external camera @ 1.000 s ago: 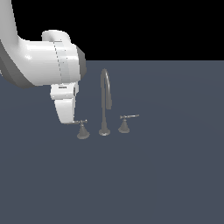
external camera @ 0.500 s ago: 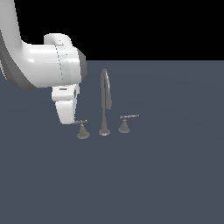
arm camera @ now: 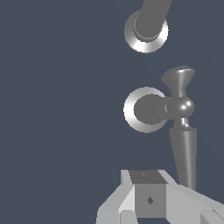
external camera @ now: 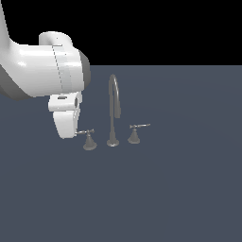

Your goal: Turn on the faucet by rotating a designated handle.

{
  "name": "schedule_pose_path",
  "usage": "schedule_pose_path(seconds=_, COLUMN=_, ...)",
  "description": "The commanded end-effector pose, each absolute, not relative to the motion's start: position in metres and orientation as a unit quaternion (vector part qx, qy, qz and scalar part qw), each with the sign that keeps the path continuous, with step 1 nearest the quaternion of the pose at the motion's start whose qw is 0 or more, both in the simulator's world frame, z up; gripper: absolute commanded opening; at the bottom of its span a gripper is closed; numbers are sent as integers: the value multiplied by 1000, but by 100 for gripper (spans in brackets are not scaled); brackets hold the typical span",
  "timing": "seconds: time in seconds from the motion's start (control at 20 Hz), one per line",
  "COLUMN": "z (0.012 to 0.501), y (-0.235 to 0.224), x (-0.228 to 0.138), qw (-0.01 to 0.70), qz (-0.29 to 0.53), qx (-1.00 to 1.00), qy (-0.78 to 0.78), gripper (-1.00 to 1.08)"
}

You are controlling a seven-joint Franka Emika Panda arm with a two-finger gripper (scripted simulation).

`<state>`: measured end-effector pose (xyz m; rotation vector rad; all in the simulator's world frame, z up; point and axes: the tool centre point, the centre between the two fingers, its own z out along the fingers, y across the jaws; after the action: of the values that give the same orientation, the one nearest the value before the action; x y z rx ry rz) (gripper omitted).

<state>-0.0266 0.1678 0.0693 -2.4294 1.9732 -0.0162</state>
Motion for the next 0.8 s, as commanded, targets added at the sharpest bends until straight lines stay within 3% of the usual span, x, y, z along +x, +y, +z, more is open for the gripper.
schedule_pose_path(seconds=0.0, z=65, y=171, x=-40, qw=0, qz=0, qx=-778, qy=628, gripper=-100)
schedule_pose_path(seconds=0.05, z=68, y=173, x=-31, qw=6, qz=-3, qx=-778, qy=628, gripper=-100)
schedule_pose_path(seconds=0.75, z=65, y=150, x=-77, qw=0, qz=0, qx=-778, qy=628, gripper=-100)
